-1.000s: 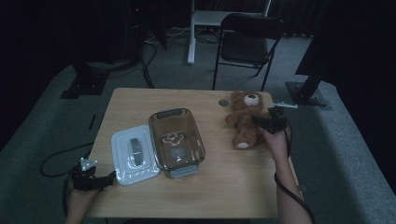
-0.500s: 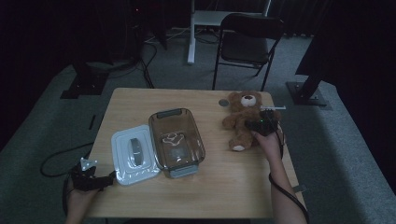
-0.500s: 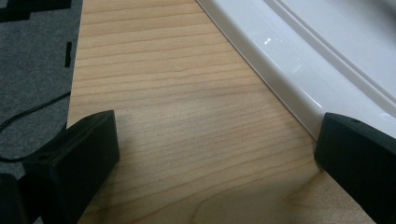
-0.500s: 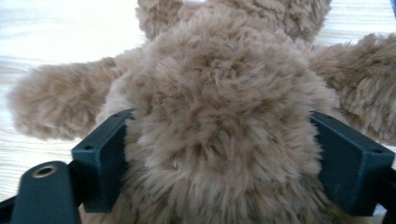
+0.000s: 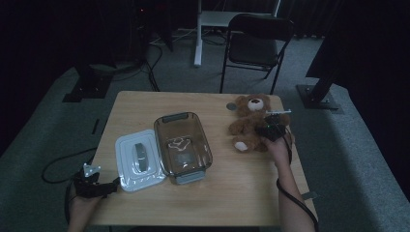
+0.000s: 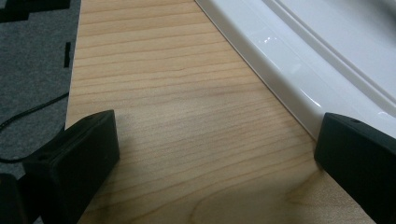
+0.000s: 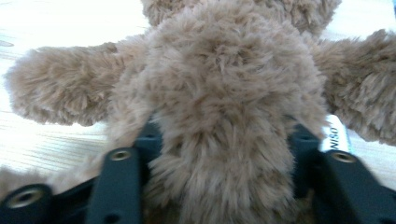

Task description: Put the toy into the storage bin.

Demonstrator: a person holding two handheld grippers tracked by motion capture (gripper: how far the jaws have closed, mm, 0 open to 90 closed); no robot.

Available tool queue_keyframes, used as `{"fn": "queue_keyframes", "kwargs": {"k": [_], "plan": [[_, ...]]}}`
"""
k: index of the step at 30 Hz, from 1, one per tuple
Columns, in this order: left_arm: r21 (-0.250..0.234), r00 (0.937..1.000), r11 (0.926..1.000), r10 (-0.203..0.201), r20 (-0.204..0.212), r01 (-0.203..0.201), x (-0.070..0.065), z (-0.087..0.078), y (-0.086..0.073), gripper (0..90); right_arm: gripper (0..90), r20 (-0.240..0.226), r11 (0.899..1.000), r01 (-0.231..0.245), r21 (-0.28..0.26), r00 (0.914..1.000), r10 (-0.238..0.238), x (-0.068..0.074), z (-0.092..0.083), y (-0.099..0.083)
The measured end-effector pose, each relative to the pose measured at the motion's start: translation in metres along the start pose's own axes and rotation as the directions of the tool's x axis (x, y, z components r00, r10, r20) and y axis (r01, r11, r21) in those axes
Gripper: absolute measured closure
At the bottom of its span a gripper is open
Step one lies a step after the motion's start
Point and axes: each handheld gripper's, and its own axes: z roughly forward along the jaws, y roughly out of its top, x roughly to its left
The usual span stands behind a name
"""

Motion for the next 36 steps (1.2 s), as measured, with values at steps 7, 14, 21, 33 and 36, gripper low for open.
{"fn": "queue_keyframes", "kwargs": {"k": [7, 14, 21, 33, 36], "plan": [[0.000, 1.0000, 1.0000, 0.002, 0.002, -0.002, 0.000, 0.000, 0.000, 0.7, 71.9, 0.023, 0.998, 0.013, -0.058, 0.9997, -0.011, 0.004, -0.012, 0.001], [0.004, 1.0000, 1.0000, 0.001, 0.002, -0.001, 0.000, 0.000, 0.000, 0.7, 75.0, -0.021, 0.991, -0.013, -0.131, 0.9997, 0.010, 0.005, -0.035, 0.004], [0.004, 1.0000, 1.0000, -0.008, -0.004, 0.008, 0.000, -0.002, 0.000, 0.7, 75.0, -0.058, 0.974, -0.042, -0.221, 0.9979, 0.030, 0.009, -0.066, 0.007], [-0.082, 0.9997, 0.9966, 0.008, 0.022, -0.006, -0.001, -0.016, 0.012, 0.7, 74.8, -0.116, 0.949, 0.022, -0.313, 0.9913, -0.062, 0.042, -0.120, 0.018], [-0.101, 0.9984, 0.9944, 0.037, 0.042, -0.033, -0.006, -0.017, 0.022, 0.7, 74.9, -0.142, 0.943, 0.027, -0.332, 0.9867, -0.078, 0.054, -0.128, 0.020]]}}
